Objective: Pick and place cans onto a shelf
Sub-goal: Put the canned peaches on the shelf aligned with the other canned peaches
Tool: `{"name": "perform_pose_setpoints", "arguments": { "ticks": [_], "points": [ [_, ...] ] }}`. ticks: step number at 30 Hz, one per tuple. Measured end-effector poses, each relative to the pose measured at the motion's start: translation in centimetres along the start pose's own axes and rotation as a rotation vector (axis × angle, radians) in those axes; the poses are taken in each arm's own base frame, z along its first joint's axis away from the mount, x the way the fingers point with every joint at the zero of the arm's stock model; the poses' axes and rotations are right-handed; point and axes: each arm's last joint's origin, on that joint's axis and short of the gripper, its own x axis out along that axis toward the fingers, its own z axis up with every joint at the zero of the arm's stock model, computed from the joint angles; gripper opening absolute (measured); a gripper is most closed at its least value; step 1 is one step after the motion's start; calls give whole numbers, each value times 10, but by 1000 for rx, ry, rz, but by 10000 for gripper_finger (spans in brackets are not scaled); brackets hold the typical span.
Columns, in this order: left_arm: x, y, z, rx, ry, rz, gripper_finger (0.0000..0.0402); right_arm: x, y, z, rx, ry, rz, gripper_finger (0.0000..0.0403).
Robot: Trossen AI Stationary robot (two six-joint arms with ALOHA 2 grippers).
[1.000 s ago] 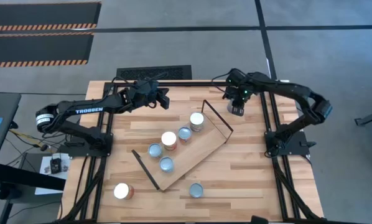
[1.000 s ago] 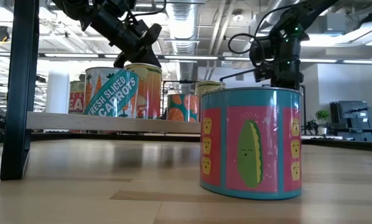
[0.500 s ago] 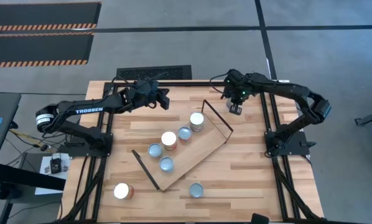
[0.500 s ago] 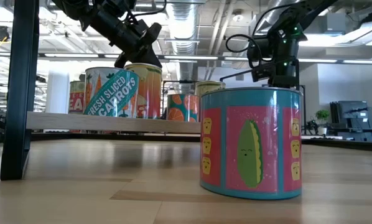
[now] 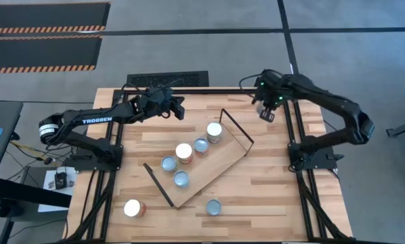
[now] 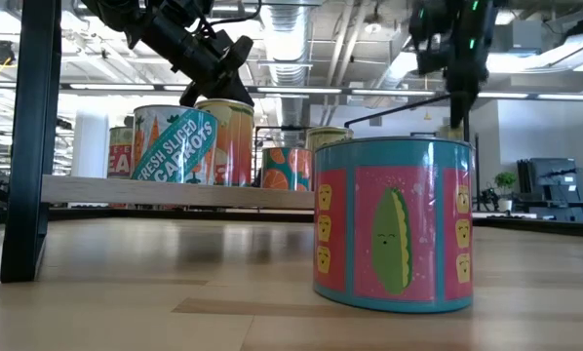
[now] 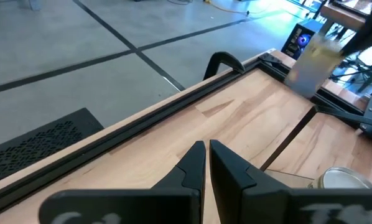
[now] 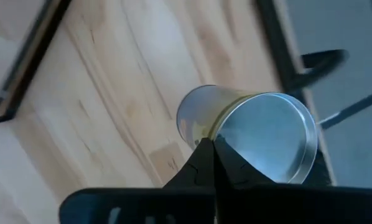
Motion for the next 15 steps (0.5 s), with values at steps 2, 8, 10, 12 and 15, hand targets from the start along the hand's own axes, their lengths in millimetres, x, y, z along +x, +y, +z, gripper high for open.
{"name": "perform_pose_setpoints", "arguments": {
  "ticks": [2,8,10,12,15],
  "points": [
    [0,0,0,0,0,0,9,-23,1,2,29,-48,-9,3],
    [0,0,0,18,0,0,9,-94,15,8,64,-212,-17,2],
    [0,0,0,18,-1,0,9,-116,22,11,65,-284,0,2],
    [0,0,0,19,0,0,9,-136,31,14,74,-348,37,2],
    [0,0,0,23,-1,1,9,-162,50,20,43,-429,89,2]
  ]
}}
